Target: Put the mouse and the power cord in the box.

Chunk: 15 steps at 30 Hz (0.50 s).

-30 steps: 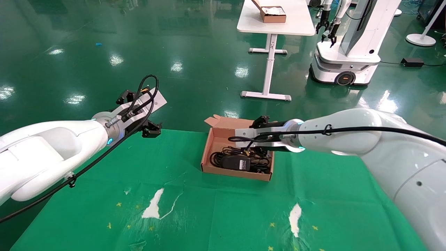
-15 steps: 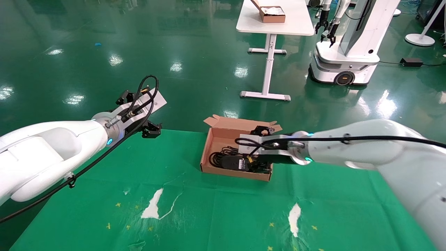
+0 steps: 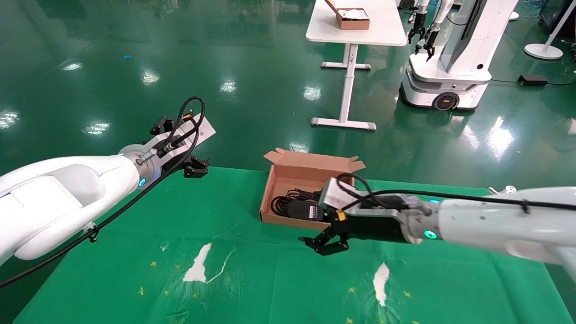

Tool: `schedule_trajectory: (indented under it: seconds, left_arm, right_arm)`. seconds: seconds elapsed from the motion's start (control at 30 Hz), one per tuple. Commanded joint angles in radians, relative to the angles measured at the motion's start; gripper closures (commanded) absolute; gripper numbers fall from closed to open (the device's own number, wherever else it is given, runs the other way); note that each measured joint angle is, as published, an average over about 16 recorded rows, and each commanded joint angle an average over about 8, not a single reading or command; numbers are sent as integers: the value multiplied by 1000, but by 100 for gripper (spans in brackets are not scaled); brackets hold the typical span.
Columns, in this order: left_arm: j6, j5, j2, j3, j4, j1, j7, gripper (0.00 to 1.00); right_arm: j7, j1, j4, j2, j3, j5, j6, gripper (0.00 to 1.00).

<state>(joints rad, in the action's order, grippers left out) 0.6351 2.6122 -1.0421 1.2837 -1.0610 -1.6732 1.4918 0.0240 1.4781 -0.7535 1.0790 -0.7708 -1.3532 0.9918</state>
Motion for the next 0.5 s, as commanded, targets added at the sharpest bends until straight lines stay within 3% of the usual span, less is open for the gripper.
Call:
schedule_trajectory:
  seconds: [0.03,0.5]
  left_arm:
    - [1,-3,1,-1,0,1,-2,0]
    - [199,-436,100,-233,-52,139,-302,0]
  right_arm:
    - [-11,-22,-29,-25,27,34,27,0]
    - [-91,-173,-228,-201,211,267,216,0]
